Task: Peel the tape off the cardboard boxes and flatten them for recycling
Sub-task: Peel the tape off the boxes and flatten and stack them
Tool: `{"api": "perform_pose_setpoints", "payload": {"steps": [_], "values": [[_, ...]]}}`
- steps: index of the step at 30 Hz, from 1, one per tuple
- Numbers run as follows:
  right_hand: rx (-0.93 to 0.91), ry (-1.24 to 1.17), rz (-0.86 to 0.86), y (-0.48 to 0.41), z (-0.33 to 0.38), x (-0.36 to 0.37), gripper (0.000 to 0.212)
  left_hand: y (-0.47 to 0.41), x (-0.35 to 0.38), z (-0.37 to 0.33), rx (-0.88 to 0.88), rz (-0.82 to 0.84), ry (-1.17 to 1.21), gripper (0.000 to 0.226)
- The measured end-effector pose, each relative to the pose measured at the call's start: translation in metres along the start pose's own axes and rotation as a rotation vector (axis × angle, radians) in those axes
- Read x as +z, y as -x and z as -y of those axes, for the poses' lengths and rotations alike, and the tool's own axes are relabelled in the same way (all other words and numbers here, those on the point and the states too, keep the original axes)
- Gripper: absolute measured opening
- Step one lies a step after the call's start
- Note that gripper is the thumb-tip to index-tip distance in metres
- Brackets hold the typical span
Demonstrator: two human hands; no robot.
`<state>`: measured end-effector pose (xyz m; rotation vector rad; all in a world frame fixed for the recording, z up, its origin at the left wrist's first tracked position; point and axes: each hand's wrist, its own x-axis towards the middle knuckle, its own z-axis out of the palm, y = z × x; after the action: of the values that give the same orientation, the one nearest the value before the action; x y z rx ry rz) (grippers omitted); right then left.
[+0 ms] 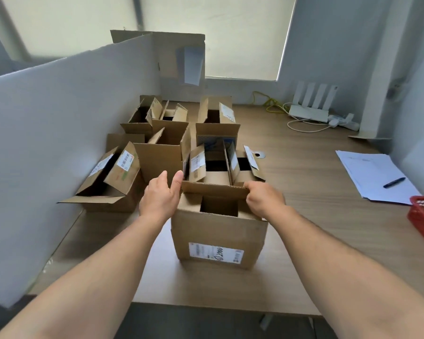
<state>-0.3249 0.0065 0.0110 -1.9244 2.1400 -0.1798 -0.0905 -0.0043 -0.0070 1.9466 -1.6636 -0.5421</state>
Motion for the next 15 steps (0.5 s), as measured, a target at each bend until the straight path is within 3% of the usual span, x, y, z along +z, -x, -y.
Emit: {"api": "perform_pose_setpoints", "payload": {"steps": [4, 6, 10, 12, 15], "values": [[0.045, -0.093, -0.032, -0.009, -0.052, -0.013, 0.036, 0.015, 0.028, -0.027, -0.118, 0.157, 0.056, 0.083], [0.045, -0.182, -0.013, -0.012, -0.074, -0.017, 0.033, 0.025, 0.041, -0.045, -0.155, 0.216, 0.091, 0.076], [0.016, -0.4, 0.06, -0.01, -0.106, -0.023, 0.02, 0.04, 0.064, -0.079, -0.213, 0.229, 0.169, 0.073], [0.03, -0.533, 0.086, -0.01, -0.117, -0.026, 0.03, 0.045, 0.071, -0.092, -0.257, 0.216, 0.213, 0.067], [0.196, -0.715, 0.055, -0.014, -0.133, -0.027, 0.041, 0.05, 0.081, -0.104, -0.285, 0.22, 0.263, 0.057]]}}
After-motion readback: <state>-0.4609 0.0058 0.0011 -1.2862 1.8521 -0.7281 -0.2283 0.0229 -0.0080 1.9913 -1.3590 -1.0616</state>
